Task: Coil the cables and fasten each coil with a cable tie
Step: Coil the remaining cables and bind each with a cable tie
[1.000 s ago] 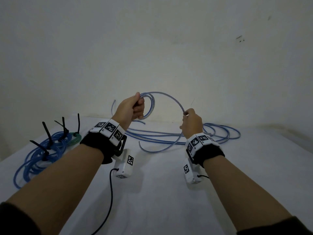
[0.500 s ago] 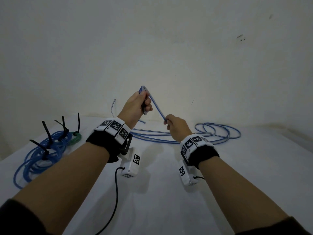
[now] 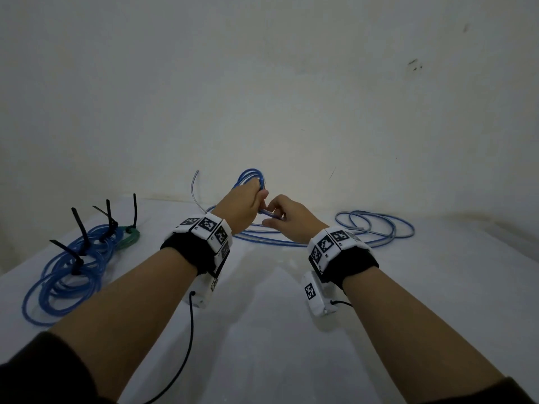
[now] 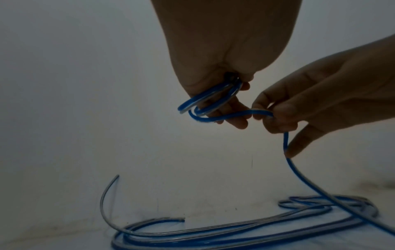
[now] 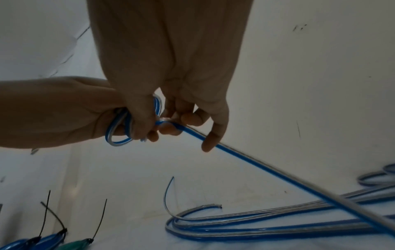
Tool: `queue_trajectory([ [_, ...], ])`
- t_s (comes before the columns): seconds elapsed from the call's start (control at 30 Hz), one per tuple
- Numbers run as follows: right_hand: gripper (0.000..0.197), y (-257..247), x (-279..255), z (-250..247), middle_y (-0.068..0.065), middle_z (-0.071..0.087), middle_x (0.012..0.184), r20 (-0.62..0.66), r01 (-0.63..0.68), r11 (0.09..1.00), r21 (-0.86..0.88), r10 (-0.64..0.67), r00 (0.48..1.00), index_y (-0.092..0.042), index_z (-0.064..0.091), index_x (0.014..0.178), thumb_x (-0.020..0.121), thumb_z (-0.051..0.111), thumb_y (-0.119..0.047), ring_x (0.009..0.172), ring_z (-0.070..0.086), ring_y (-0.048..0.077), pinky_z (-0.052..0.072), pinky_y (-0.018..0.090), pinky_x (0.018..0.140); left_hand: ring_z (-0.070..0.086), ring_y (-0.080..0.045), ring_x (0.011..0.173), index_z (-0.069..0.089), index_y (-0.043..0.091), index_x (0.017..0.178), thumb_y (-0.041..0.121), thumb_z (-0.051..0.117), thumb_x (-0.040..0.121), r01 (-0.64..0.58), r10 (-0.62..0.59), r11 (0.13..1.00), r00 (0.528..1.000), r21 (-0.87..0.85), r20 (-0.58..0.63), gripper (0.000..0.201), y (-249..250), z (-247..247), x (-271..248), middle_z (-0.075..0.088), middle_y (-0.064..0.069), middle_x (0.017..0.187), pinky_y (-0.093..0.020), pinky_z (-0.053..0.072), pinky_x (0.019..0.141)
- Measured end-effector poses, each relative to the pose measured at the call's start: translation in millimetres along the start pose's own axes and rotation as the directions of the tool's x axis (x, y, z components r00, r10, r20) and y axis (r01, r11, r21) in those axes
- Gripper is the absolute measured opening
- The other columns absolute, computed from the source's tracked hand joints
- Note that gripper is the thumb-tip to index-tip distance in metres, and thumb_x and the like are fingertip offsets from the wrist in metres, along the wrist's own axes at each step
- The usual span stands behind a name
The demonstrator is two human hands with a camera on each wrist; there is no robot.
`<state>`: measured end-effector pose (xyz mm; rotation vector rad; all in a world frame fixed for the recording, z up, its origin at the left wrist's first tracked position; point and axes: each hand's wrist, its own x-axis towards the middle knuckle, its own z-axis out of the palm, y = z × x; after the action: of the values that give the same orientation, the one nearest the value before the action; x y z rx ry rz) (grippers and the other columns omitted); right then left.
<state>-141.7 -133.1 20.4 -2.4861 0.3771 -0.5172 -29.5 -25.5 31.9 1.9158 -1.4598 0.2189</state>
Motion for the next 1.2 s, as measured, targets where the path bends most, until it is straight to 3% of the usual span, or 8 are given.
queue_trajectory([
  [0.1, 0.021, 4, 0, 1, 0.005, 0.058, 0.089, -0.115, 0.09, 0.992, -0.087, -0.1, 0.988, -0.007, 0.052, 0.099, 0.085, 0.065, -0.012, 0.076, 0.048, 0.015, 0.037, 0.014, 0.063, 0.055, -0.018, 0.069, 0.042, 0.011, 0.085, 0.024, 0.03, 0.1, 0.035, -0.035, 0.999, 0.999, 0.033, 0.019, 0.023, -3, 4, 0, 0.057, 0.001, 0.075, -0.037, 0.047, 0.07],
  [0.23, 0.009, 7, 0, 1, 0.01, 0.063, 0.088, -0.254, 0.187, 0.945, -0.27, -0.257, 0.933, -0.005, 0.058, 0.09, 0.085, 0.063, -0.01, 0.08, 0.055, 0.025, 0.043, 0.032, 0.072, 0.052, -0.019, 0.068, 0.041, 0.009, 0.086, 0.025, 0.029, 0.1, 0.104, -0.106, 0.993, 0.994, 0.053, 0.036, 0.024, -5, 5, 1, 0.053, 0.001, 0.076, -0.041, 0.047, 0.073],
  [0.43, 0.007, 12, -3, 6, 0.01, 0.061, 0.076, -0.418, 0.16, 0.852, -0.498, -0.397, 0.817, -0.007, 0.065, 0.079, 0.078, 0.071, -0.012, 0.061, 0.054, 0.029, 0.047, 0.034, 0.05, 0.06, -0.028, 0.085, 0.045, 0.009, 0.088, 0.023, 0.029, 0.101, 0.126, -0.13, 0.991, 0.987, 0.052, 0.091, 0.025, 3, 4, 3, 0.058, -0.01, 0.086, -0.042, 0.047, 0.08],
  [0.53, 0.008, 16, -5, 6, 0.007, 0.061, 0.069, -0.434, 0.088, 0.817, -0.57, -0.391, 0.812, -0.009, 0.064, 0.074, 0.077, 0.072, -0.011, 0.049, 0.053, 0.027, 0.043, 0.028, 0.042, 0.057, -0.027, 0.082, 0.046, 0.009, 0.088, 0.022, 0.028, 0.101, 0.137, -0.145, 0.988, 0.983, 0.071, 0.116, 0.026, 6, 1, 4, 0.058, -0.006, 0.085, -0.043, 0.047, 0.084],
  [0.67, 0.002, 26, -5, 2, 0.011, 0.059, 0.077, -0.457, 0.07, 0.852, -0.519, -0.345, 0.82, -0.006, 0.066, 0.082, 0.081, 0.066, -0.007, 0.054, 0.054, 0.029, 0.043, 0.029, 0.046, 0.06, -0.031, 0.086, 0.047, 0.008, 0.083, 0.024, 0.031, 0.1, 0.165, -0.171, 0.985, 0.975, 0.052, 0.14, 0.028, 3, -3, 2, 0.064, -0.013, 0.095, -0.044, 0.047, 0.082],
  [0.83, 0.019, 22, -5, -9, 0.009, 0.062, 0.096, -0.303, 0.198, 0.912, -0.359, -0.314, 0.9, -0.006, 0.06, 0.101, 0.095, 0.048, -0.019, 0.085, 0.053, 0.03, 0.042, 0.041, 0.079, 0.046, -0.018, 0.06, 0.059, 0.01, 0.076, 0.03, 0.034, 0.099, 0.253, -0.231, 0.957, 0.96, -0.139, 0.158, 0.039, 3, -6, -1, 0.055, -0.002, 0.068, -0.028, 0.037, 0.059],
  [1.07, 0.031, 15, -3, -12, 0.011, 0.06, 0.086, -0.385, 0.281, 0.944, -0.171, -0.327, 0.863, -0.003, 0.059, 0.097, 0.094, 0.039, -0.026, 0.079, 0.045, 0.016, 0.029, 0.022, 0.069, 0.028, -0.009, 0.037, 0.052, 0.006, 0.067, 0.019, 0.027, 0.1, 0.333, -0.188, 0.688, 0.94, -0.644, 0.285, 0.044, 21, -8, -1, 0.031, 0.005, 0.041, -0.018, 0.028, 0.041],
  [1.2, 0.027, 16, -4, -12, 0.012, 0.062, 0.086, -0.392, 0.205, 0.972, -0.115, -0.234, 0.89, -0.002, 0.058, 0.095, 0.098, 0.041, -0.023, 0.078, 0.053, 0.024, 0.037, 0.029, 0.068, 0.034, -0.012, 0.04, 0.052, 0.007, 0.07, 0.016, 0.027, 0.099, 0.318, -0.148, 0.622, 0.945, -0.716, 0.291, 0.039, 22, -11, 0, 0.034, 0.006, 0.042, -0.021, 0.031, 0.045],
])
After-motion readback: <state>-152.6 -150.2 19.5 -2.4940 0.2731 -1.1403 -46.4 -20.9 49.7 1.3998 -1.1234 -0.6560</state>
